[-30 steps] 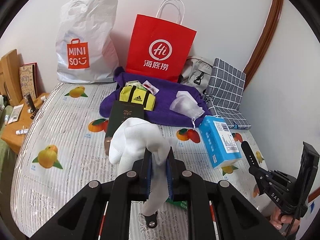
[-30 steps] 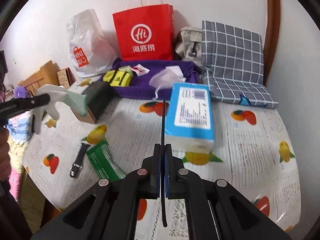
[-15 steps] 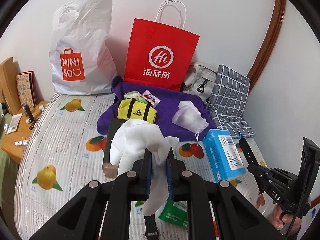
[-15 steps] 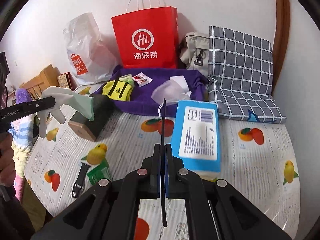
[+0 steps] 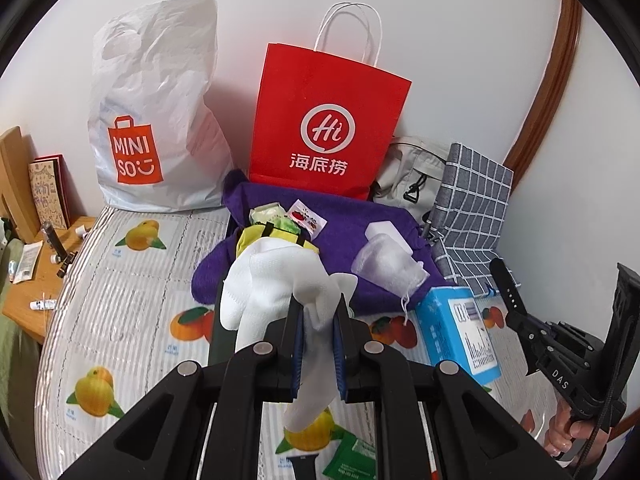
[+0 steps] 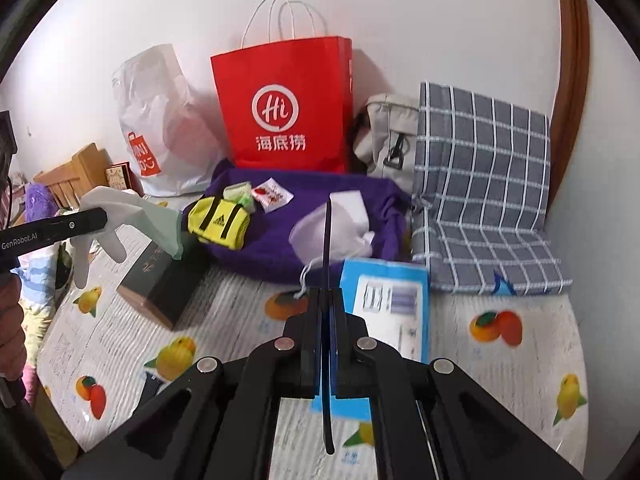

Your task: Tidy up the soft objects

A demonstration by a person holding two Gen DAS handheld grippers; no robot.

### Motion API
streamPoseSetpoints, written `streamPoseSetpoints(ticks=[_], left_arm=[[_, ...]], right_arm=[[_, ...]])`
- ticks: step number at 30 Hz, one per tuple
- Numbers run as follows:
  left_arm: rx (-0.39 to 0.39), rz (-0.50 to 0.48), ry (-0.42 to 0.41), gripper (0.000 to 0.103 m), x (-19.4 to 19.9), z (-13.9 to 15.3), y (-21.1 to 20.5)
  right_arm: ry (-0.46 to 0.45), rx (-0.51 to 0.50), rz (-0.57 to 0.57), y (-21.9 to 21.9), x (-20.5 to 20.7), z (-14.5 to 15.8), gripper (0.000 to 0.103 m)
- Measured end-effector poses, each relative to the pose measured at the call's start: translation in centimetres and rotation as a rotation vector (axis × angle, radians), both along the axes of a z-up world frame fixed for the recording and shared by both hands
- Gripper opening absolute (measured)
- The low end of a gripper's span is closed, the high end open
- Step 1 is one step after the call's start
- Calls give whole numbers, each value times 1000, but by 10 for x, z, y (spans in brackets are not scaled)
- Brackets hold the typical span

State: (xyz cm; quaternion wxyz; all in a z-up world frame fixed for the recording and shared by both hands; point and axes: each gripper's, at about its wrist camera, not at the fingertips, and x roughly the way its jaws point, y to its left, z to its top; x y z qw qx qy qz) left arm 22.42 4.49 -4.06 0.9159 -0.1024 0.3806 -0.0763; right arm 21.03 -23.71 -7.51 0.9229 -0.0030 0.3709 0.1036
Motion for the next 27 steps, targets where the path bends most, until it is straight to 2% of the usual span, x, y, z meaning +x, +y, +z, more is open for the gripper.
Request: streamPoseSetpoints(ticks=[5,12,27], left_arm=[[-11,28,13,13,16,0,7],[-37,44,29,13,37,-4,16],[-44,57,16,13,96,3,10]], right_arm=[[-15,-6,-5,0,18,6,3],[-16,34,3,-3,46,11,3],[-30,71,58,13,120,17,3]])
